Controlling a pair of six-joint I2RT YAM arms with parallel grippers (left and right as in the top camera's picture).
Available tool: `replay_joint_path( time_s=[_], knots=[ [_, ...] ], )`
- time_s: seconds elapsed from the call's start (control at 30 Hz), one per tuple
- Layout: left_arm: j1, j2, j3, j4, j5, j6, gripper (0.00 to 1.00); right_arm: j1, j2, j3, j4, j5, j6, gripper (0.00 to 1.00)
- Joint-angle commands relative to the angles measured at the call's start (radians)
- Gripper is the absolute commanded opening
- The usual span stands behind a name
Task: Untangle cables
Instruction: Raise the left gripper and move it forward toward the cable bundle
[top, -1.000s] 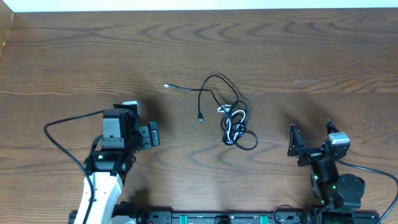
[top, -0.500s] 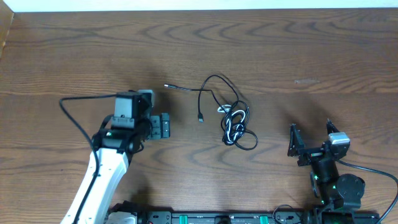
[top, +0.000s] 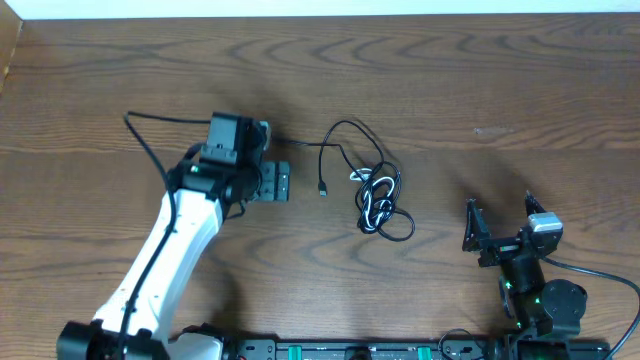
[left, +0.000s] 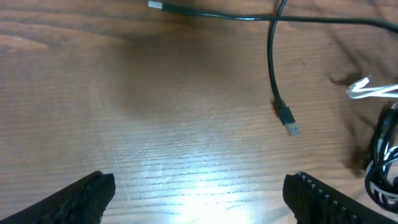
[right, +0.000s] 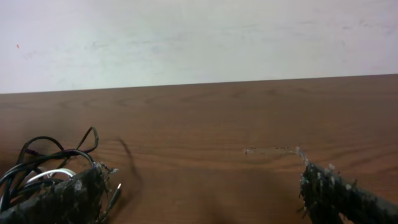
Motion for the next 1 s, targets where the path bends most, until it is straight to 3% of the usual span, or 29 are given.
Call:
replay_joint_path(
  time_s=[0.0,0.97],
  knots=[
    [-0.003,0.035,0.050,-0.020,0.010,0.013,0.92,0.006,-0.001,-0.001,-0.005,0.008,-0.010,0.99],
    [-0.003,0.036,0.050,-0.005,0.013,0.013,0.92,0.006,-0.001,-0.001,-0.005,0.008,-0.010,0.99]
  ],
)
